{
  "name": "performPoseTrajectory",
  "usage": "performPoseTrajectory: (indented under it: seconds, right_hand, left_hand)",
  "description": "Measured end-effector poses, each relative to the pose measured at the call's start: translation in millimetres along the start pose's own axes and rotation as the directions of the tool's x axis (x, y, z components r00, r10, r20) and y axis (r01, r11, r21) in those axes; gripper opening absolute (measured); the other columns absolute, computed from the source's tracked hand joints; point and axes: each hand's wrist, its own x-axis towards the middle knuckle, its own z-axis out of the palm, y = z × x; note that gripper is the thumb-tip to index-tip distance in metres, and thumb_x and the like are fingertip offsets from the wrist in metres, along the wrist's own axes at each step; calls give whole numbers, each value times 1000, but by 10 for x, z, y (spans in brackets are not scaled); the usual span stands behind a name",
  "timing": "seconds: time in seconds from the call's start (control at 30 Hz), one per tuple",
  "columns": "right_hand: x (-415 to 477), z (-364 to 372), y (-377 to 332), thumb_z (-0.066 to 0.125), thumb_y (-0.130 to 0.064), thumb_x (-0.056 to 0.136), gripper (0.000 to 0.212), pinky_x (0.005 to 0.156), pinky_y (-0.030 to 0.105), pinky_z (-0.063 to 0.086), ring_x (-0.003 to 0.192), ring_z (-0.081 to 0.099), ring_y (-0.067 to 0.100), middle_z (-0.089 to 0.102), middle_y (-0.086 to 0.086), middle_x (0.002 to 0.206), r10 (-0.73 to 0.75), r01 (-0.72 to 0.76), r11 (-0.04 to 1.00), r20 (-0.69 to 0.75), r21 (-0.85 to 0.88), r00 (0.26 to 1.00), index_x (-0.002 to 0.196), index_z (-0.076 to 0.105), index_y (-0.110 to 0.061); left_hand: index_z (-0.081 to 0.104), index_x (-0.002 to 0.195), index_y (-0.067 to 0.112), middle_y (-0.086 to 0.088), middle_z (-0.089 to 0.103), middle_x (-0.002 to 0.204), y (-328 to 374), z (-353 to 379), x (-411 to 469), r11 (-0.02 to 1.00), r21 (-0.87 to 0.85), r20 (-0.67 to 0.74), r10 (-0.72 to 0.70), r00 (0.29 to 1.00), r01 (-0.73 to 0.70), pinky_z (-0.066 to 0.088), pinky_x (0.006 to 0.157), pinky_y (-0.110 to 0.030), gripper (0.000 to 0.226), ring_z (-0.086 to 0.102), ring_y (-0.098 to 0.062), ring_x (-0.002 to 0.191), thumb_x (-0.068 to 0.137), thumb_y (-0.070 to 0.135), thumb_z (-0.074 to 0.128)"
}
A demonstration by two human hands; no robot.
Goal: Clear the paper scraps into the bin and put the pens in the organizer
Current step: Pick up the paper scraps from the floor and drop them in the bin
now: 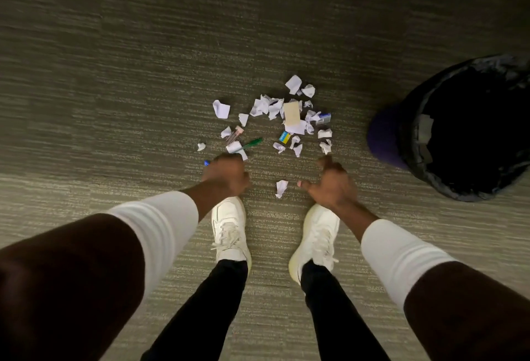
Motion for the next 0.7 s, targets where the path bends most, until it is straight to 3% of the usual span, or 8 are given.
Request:
performPoseTrajectory:
  seconds: [0.13,0.3,0.4,0.5,0.63,0.7]
  right_hand:
    - [423,149,-26,76,-69,79,113,108,50,51,144,46,42,33,21,162,57,-48,993,74,-111,996,162,15,-26]
    - [1159,276,188,89,-58,71,126,115,61,45,151,29,54,13,31,167,-1,1,999,6,-52,1000,164,6,-34]
    - [1616,368,274,90,-63,67,136,115,67,39,154,12,59,-6,31,170,0,-1,999,-29,-50,1000,163,-4,-43]
    - [1983,472,322,90,-68,63,141,116,70,35,157,2,56,-15,26,171,-49,43,997,-106,-62,993,162,-8,-45]
    - [2234,595,274,91,-70,58,143,110,73,42,157,6,52,-11,22,172,-203,176,971,-166,-163,965,162,-4,-47]
    - [2250,666,216,89,-71,57,143,111,75,36,158,2,52,-11,21,172,-251,214,945,-127,-248,960,163,-2,-44]
  left_hand:
    - [58,129,10,-15,61,136,46,49,401,999,23,-45,24,999,-23,54,99,-47,44,57,-36,131,95,35,68]
    - [44,142,5,-20,45,153,338,222,1150,984,118,-176,152,973,-132,55,103,-57,69,41,-39,146,90,36,76]
    - [22,160,11,-24,13,172,442,336,1603,979,145,-200,169,965,-141,49,111,-64,101,15,-46,160,86,41,82]
    - [4,168,23,-24,-17,174,481,430,1994,971,150,-207,215,954,-186,44,113,-68,119,-7,-50,162,84,43,85]
    - [4,168,31,-28,-19,172,512,455,2338,949,204,-186,278,943,-239,47,113,-66,124,2,-55,160,79,43,90]
    - [5,168,32,-28,-10,172,558,485,2403,941,216,-153,296,943,-260,49,110,-66,121,5,-57,159,80,45,88]
